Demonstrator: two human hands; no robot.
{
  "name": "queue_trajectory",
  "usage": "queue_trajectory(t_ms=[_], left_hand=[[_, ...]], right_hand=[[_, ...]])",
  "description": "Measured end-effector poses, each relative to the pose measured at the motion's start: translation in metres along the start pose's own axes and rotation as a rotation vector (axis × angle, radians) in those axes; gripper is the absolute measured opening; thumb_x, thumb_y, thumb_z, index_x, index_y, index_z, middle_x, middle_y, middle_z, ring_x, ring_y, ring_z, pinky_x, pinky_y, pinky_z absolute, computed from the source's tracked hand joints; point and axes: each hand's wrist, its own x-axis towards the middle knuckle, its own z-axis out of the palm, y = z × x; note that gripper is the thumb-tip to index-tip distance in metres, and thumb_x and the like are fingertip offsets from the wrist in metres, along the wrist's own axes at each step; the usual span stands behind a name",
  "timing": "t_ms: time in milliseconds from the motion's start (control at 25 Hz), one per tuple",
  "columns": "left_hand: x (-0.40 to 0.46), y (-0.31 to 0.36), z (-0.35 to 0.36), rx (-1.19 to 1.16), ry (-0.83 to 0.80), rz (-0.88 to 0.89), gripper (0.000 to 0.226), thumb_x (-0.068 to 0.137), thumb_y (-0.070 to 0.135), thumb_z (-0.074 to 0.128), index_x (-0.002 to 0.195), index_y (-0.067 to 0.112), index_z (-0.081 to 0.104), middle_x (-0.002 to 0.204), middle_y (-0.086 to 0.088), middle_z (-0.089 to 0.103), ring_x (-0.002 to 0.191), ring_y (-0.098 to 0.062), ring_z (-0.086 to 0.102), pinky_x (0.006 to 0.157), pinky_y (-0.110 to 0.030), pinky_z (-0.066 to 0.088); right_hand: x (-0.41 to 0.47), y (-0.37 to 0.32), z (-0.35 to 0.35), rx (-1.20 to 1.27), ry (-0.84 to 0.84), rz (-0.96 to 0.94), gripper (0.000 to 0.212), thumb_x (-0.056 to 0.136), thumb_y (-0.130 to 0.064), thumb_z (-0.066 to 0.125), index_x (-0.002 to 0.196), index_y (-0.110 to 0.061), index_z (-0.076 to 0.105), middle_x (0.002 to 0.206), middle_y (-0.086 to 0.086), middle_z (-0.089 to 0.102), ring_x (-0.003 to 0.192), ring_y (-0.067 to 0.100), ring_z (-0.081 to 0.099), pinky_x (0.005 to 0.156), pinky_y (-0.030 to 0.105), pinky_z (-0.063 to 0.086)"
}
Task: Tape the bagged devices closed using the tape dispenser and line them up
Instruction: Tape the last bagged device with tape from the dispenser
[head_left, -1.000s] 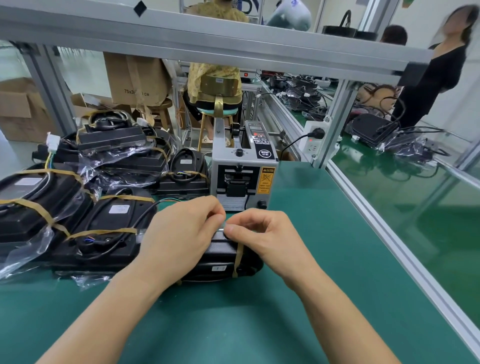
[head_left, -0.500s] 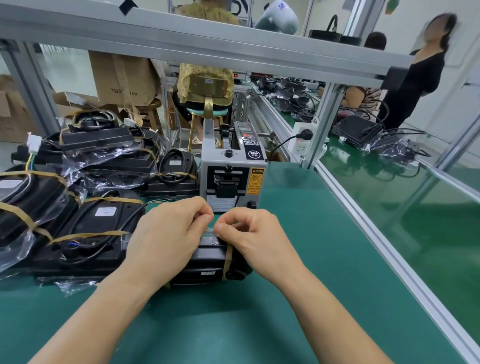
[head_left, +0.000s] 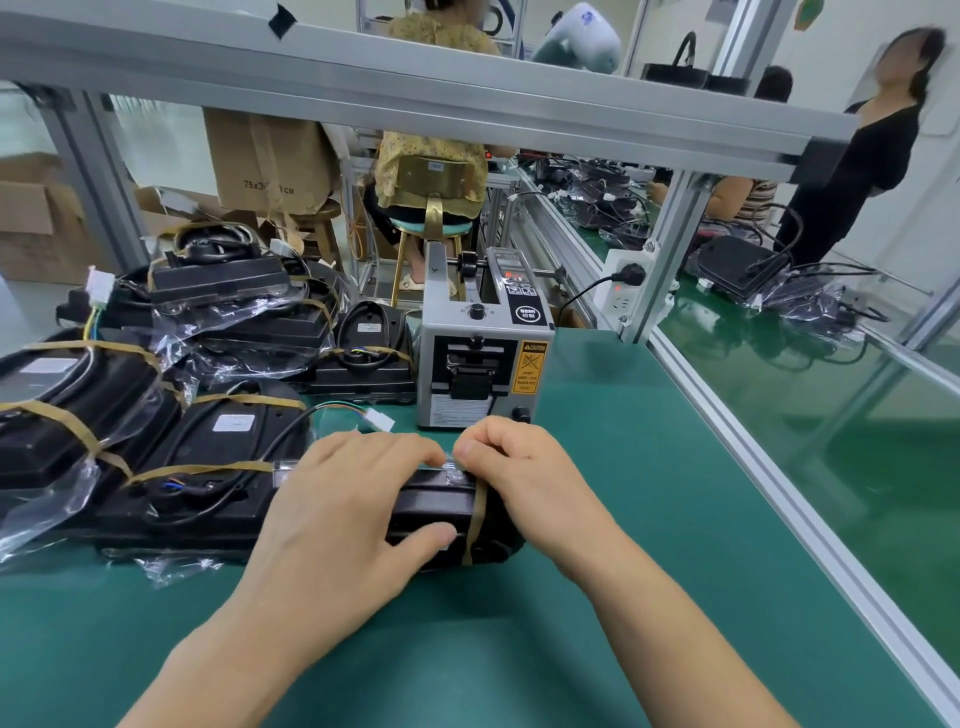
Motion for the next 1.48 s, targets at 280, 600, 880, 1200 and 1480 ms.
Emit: queue_trajectory(t_ms=[280,600,880,1200,1480], left_hand=[[-0.003,0.001,0.005,-0.023,0.134,-0.012,0.043,0.067,0.051,0.053,0.095,0.023,0.069,0.088,0.013,0.068,0.085,-0.007,0.045,0.078,-0.018,0.032],[-0.002,0.001,0.008,-0.021,0.148,-0.034,0.039,0.059,0.042,0.071,0.093,0.023,0.071,0.085,0.012,0.069,0.083,-0.008,0.047,0.076,-0.019,0.033],[-0.001,0.002,0.008,-0.029,0.133,-0.053,0.038,0.060,0.040,0.070,0.094,0.023,0.071,0.088,0.012,0.070,0.080,-0.015,0.061,0.079,-0.022,0.035],[0.004,0.002,0.011,0.015,0.156,-0.062,0.037,0.058,0.040,0.070,0.089,0.020,0.071,0.082,0.008,0.071,0.073,-0.020,0.064,0.074,-0.025,0.035],[0.005,0.005,0.010,0.037,0.140,-0.075,0.038,0.058,0.040,0.071,0.091,0.021,0.070,0.079,0.009,0.069,0.070,-0.020,0.062,0.069,-0.024,0.032]], right_hand=[[0.047,0.011,-0.010,0.379,0.312,0.267,0.014,0.092,-0.020,0.058,0.081,-0.014,0.064,0.066,-0.003,0.059,0.058,0.008,0.057,0.059,0.020,0.045],[0.102,0.013,0.001,0.443,0.533,0.441,0.020,0.085,-0.015,0.069,0.070,-0.012,0.057,0.060,0.003,0.059,0.049,0.012,0.056,0.044,0.023,0.042],[0.112,0.010,0.010,0.431,0.579,0.439,0.018,0.082,-0.015,0.072,0.069,-0.012,0.060,0.058,0.003,0.059,0.044,0.012,0.052,0.043,0.022,0.042],[0.001,-0.010,-0.004,0.343,0.187,-0.007,0.008,0.074,-0.030,0.074,0.067,-0.028,0.071,0.063,-0.014,0.062,0.061,-0.002,0.055,0.061,0.009,0.044],[-0.016,0.007,0.012,0.394,0.140,0.115,0.016,0.081,-0.008,0.070,0.081,-0.024,0.068,0.078,-0.011,0.064,0.076,0.008,0.056,0.072,0.022,0.043]])
